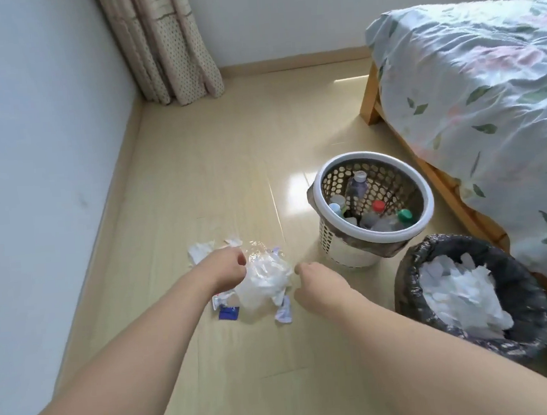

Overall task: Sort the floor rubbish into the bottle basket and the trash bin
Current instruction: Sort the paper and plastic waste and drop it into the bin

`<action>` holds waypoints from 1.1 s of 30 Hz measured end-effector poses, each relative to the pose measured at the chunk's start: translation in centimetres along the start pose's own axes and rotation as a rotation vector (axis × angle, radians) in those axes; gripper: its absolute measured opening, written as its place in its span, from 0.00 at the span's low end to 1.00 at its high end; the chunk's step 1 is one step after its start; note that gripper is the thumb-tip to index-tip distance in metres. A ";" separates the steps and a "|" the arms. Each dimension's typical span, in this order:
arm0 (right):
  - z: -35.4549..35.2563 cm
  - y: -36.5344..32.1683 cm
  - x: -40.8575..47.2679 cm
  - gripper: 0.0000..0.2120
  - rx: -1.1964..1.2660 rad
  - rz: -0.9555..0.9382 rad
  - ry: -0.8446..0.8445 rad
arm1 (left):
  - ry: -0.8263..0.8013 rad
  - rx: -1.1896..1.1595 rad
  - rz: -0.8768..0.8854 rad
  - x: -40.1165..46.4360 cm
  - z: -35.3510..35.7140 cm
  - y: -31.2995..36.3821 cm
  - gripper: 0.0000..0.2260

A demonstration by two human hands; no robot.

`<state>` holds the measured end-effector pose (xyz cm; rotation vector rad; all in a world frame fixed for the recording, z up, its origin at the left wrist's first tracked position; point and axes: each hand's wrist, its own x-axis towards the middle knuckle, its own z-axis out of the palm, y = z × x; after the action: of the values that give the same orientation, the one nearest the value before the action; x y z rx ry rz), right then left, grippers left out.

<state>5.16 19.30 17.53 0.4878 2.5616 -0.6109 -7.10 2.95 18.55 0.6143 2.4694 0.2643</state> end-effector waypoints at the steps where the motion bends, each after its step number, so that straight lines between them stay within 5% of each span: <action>1: 1.2 -0.4 1.2 0.14 0.023 0.033 -0.016 | -0.010 -0.023 -0.030 0.6 1.1 -2.1 0.08; 4: 4.7 -0.8 4.9 0.04 0.122 0.176 -0.025 | -0.065 -0.054 -0.084 2.9 5.9 -7.4 0.08; 9: 12.9 0.5 11.1 0.12 0.281 0.383 -0.123 | -0.206 0.203 -0.006 7.4 15.8 -13.8 0.23; 11: 16.1 1.0 12.8 0.04 0.364 0.453 -0.102 | -0.186 0.338 0.102 8.4 17.9 -14.8 0.27; 14: 19.9 1.7 15.2 0.14 0.412 0.551 -0.049 | -0.089 0.414 0.174 9.5 19.8 -15.5 0.29; 17: 21.6 1.8 16.3 0.14 0.378 0.588 -0.007 | -0.009 0.367 0.161 10.3 21.9 -16.4 0.25; 24: 23.1 2.6 17.0 0.09 0.454 0.407 -0.101 | 0.055 0.076 0.007 10.3 23.9 -15.9 0.12; 33: 16.5 3.3 12.5 0.07 0.404 0.277 -0.291 | -0.304 -0.161 -0.061 8.0 21.2 -12.6 0.04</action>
<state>1.90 16.78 -3.04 0.8067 2.0518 -1.0176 -5.31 -3.14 -6.59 0.4713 2.1465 0.3174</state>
